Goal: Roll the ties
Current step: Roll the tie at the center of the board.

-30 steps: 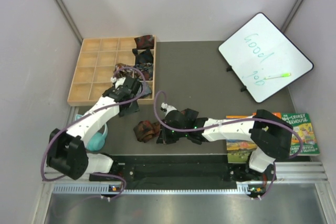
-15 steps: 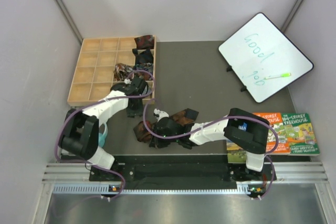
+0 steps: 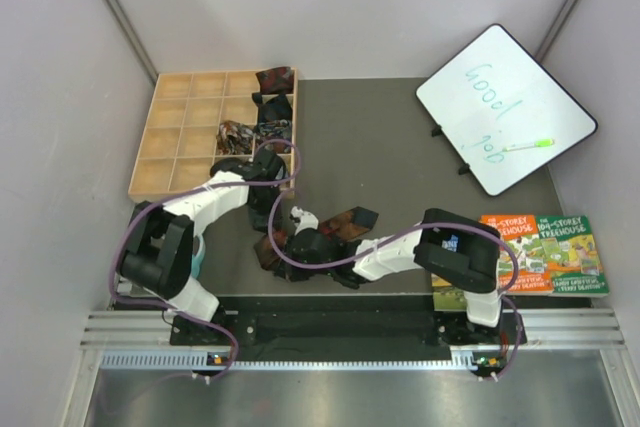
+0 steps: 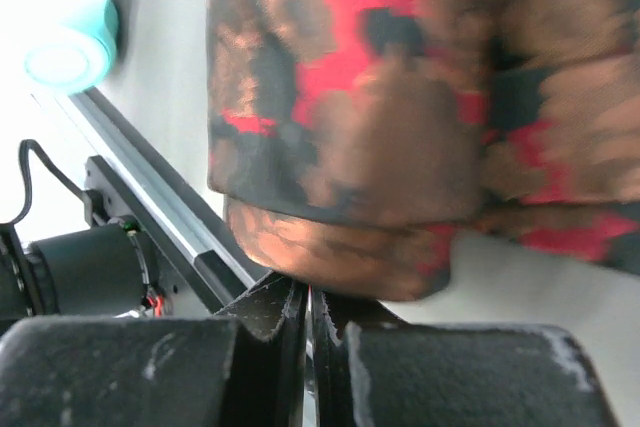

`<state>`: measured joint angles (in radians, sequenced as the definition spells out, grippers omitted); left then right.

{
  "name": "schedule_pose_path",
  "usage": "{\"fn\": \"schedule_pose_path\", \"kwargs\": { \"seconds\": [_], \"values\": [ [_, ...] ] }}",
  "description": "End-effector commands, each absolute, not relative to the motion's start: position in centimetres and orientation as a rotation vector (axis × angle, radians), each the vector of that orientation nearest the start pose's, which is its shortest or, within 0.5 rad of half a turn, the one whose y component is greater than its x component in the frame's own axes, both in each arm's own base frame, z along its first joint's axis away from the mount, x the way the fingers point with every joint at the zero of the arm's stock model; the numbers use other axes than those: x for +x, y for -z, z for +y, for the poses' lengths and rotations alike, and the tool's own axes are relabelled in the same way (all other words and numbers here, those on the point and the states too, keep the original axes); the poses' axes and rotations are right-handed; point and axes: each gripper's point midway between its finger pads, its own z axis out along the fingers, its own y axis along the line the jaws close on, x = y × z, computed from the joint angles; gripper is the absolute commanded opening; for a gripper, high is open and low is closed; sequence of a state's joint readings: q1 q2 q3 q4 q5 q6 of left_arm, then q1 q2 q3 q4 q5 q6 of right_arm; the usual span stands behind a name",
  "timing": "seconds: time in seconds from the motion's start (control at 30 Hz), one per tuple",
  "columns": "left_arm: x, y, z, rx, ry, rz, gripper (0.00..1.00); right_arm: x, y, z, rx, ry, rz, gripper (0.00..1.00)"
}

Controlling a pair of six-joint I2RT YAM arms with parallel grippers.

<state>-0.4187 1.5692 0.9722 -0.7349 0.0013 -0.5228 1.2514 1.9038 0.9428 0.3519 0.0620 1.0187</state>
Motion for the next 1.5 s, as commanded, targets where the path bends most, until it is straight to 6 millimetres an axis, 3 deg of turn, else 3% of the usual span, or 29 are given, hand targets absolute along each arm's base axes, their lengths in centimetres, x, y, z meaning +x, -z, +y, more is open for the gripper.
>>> {"fn": "schedule_pose_path", "kwargs": {
  "seconds": [0.0,0.17,0.37,0.53,0.9,1.03,1.17,1.47],
  "values": [
    [23.6,-4.2,-14.7,-0.077,0.187,2.987,0.33,12.5,-7.1,51.1,-0.17,-1.197,2.331,0.0],
    [22.8,-4.6,-15.2,-0.073,0.207,3.013,0.32,13.3,-6.4,51.5,-0.055,-1.209,2.316,0.0],
    [22.9,-4.8,-15.0,-0.059,0.179,3.022,0.32,13.4,-6.1,52.3,-0.062,-1.224,2.31,0.0],
    [24.0,-4.8,-14.1,-0.051,0.07,3.002,0.33,12.5,-8.4,53.5,-0.167,-1.303,2.27,0.0],
    [26.4,-6.7,-12.6,-0.043,-0.074,2.954,0.4,9.4,-11.2,50.4,-0.294,-1.327,2.341,0.0],
    [26.4,-6.5,-12.3,-0.041,-0.095,2.959,0.4,8.1,-9.9,49.2,-0.335,-1.302,2.401,0.0],
    [26.2,-6.2,-12.3,-0.038,-0.086,2.964,0.4,8.3,-7.4,47.9,-0.304,-1.243,2.441,0.0],
    [25.4,-5.8,-12.0,-0.001,-0.087,2.983,0.4,9.8,-5.9,49.4,-0.291,-1.29,2.411,0.0]
  ]
}}
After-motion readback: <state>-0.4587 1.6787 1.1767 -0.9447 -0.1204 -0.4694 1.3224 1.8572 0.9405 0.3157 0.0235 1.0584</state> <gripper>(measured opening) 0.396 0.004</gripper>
